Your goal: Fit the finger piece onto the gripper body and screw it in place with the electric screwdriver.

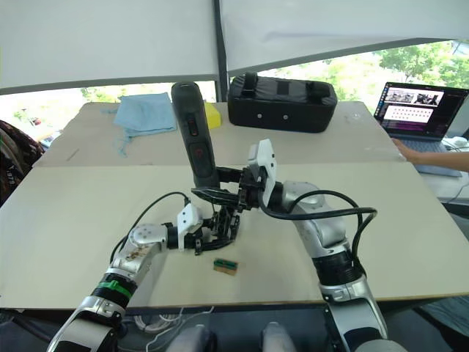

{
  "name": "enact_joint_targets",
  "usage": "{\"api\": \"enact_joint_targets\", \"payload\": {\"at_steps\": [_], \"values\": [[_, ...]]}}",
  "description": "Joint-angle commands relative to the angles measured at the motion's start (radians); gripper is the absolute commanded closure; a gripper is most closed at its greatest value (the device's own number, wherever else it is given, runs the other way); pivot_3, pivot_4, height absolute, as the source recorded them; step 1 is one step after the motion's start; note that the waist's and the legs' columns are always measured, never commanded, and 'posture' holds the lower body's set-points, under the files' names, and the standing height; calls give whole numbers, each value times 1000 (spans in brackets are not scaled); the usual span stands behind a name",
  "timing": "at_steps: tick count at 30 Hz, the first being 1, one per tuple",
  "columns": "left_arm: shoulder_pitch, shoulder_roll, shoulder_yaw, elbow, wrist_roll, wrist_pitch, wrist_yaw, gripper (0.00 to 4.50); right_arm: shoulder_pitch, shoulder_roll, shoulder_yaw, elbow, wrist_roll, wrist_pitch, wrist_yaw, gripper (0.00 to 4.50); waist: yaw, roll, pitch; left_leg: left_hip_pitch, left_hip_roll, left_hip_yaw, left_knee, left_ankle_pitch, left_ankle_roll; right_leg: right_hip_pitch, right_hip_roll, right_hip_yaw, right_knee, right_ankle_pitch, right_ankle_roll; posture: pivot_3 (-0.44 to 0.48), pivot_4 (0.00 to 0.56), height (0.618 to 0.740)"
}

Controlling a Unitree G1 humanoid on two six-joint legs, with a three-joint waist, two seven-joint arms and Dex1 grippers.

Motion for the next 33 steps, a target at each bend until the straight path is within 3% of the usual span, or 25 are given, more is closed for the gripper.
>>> {"api": "enact_joint_targets", "payload": {"at_steps": [1,13,33], "values": [[16,4,-10,-5,2,30,-5,2195,71,-38,90,49,-74,48,18,2597,0,0,-1,0,0,0,0,0,0,0,0,0,0,0,0,0,150,740],[20,4,-12,-10,4,31,-5,2195,48,-29,61,45,-47,8,31,2597,0,0,-3,0,0,0,0,-1,0,0,0,0,0,-1,1,0,150,740],[-1,-2,-32,38,66,30,89,2195,-203,-7,-114,-2,158,21,125,2597,4,1,1,-5,0,-2,1,-1,-1,-3,-1,-1,-1,0,0,0,150,740]]}}
